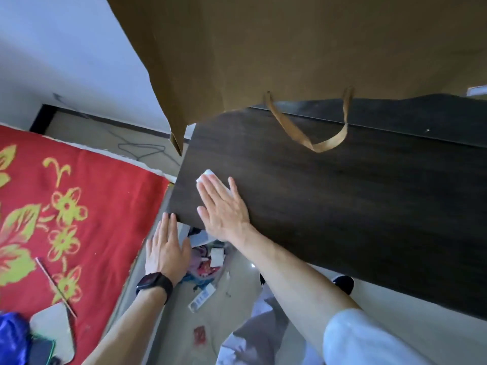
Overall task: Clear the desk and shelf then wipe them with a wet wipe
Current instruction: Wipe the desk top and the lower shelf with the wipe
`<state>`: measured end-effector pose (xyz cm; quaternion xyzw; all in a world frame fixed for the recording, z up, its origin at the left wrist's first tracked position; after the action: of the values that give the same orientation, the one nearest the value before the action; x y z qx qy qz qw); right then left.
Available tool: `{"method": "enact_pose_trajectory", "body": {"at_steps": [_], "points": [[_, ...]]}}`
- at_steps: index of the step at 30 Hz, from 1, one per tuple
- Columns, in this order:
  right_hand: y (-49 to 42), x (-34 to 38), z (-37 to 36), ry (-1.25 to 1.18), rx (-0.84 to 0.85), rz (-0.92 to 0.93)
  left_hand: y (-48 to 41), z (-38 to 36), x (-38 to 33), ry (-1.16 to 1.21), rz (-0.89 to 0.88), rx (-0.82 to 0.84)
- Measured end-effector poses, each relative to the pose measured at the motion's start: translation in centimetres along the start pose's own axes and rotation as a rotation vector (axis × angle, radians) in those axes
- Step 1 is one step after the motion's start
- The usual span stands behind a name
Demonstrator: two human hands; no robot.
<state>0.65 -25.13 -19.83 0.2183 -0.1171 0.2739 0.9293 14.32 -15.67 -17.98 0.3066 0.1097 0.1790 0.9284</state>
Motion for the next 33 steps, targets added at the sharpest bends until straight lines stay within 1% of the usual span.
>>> {"method": "enact_pose_trajectory", "body": {"at_steps": [2,4,7,9,10,12,15,17,19,22,24,25,26,27,28,29,30,31,33], "points": [[-0.5,4.3,-2.0,0.149,0.097,0.176,-0.4,0.4,0.7,0.020,0.019,0.009],[0.2,6.4,-3.3,0.238,0.153,0.262,-0.6,0.4,1.0,0.014,0.014,0.039],[2.3,5.1,-3.5,0.278,0.148,0.338,-0.4,0.7,0.7,-0.015,0.016,0.041],[4.9,2.4,-3.5,0.225,0.120,0.332,0.1,0.5,-0.2,-0.039,-0.001,0.027],[6.5,0.5,-3.3,0.149,0.102,0.275,0.5,0.3,-1.1,-0.057,-0.031,0.015],[10.2,-4.2,-2.5,-0.016,0.040,0.088,1.4,-0.7,-3.8,-0.116,-0.140,0.011],[18.2,-11.9,-1.9,-0.117,-0.075,-0.318,3.7,-3.5,-9.3,-0.202,-0.391,0.016],[24.8,-16.8,-2.6,-0.171,-0.094,-0.602,5.8,-5.8,-13.2,-0.265,-0.547,0.059],[31.1,-21.4,-3.6,-0.261,-0.112,-0.851,7.9,-7.8,-17.0,-0.305,-0.663,0.108],[38.2,-27.0,-4.6,-0.447,-0.198,-1.168,10.3,-10.5,-21.6,-0.381,-0.763,0.167],[40.4,-28.6,-4.7,-0.504,-0.261,-1.304,11.4,-12.0,-23.9,-0.414,-0.798,0.178],[40.2,-28.5,-4.4,-0.474,-0.267,-1.301,11.9,-12.6,-24.8,-0.416,-0.801,0.182],[39.3,-27.7,-4.0,-0.405,-0.260,-1.230,12.3,-13.1,-25.5,-0.410,-0.795,0.183],[37.5,-26.3,-3.7,-0.317,-0.237,-1.096,12.6,-13.5,-26.0,-0.394,-0.782,0.179],[35.3,-24.5,-3.7,-0.226,-0.206,-0.911,12.9,-13.9,-26.4,-0.376,-0.764,0.171],[33.2,-22.6,-3.7,-0.162,-0.176,-0.724,13.0,-14.2,-26.6,-0.364,-0.744,0.157],[31.5,-21.2,-3.6,-0.124,-0.159,-0.578,13.1,-14.4,-26.6,-0.365,-0.724,0.138],[30.1,-20.7,-3.2,-0.107,-0.153,-0.476,13.2,-14.5,-26.5,-0.375,-0.708,0.122],[28.1,-21.5,-2.2,-0.090,-0.142,-0.365,13.4,-14.7,-26.3,-0.396,-0.680,0.104]]}}
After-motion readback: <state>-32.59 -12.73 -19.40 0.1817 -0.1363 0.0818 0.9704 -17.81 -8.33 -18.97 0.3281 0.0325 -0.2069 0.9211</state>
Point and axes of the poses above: each hand's wrist, its own y-axis away from the middle knuckle, its own z-axis out of the back of the hand, x = y × z, the point moved 7 cm from there along -y, towards the middle knuckle, and after that the axes turned 13 degrees about x, right-handed, at the moved point
